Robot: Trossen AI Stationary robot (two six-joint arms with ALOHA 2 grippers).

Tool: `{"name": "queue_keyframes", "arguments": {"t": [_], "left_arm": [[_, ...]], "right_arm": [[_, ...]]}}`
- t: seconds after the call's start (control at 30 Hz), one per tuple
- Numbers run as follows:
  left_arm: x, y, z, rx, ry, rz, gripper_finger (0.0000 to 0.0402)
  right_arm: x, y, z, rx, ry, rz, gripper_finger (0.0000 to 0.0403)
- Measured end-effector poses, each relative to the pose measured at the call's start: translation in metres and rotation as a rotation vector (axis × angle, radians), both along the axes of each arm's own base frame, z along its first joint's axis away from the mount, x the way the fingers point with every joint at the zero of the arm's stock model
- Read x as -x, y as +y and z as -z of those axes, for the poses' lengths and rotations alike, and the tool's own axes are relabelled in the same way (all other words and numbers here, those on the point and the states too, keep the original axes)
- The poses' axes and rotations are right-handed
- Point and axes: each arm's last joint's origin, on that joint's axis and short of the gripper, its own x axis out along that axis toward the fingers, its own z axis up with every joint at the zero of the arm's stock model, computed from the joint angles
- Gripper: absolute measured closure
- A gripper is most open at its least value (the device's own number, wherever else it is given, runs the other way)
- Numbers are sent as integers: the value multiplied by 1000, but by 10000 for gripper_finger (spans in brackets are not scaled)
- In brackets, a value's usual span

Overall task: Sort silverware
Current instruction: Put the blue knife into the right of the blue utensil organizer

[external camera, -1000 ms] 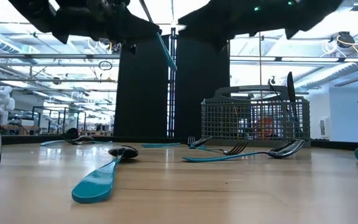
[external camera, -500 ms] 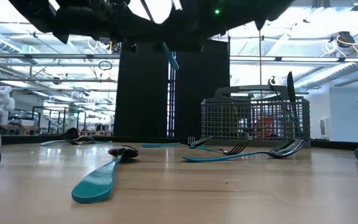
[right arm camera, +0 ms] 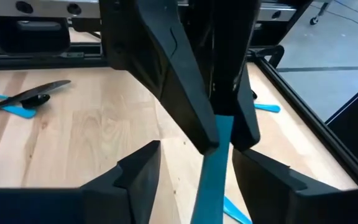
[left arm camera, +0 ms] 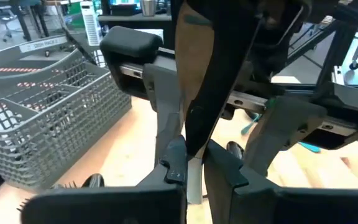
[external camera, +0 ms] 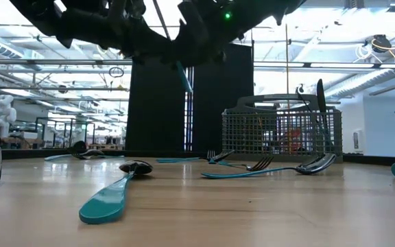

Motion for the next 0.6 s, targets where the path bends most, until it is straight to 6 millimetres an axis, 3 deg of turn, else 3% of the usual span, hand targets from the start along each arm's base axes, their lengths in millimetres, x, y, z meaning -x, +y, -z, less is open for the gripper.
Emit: {"name": "queue_keyframes", "arguments": {"t": [0.27, 0.47, 0.6], "left_arm": [[0, 0, 0, 9, 3, 0, 379], [0, -2, 0, 11, 4, 7, 379], [0, -3, 1, 12, 13, 12, 360]], "right_arm": [[-1, -3, -2, -1, -23, 8, 276], [0, -3, 0, -13, -9, 14, 377], [0, -4, 0, -24, -14, 15, 387]]}}
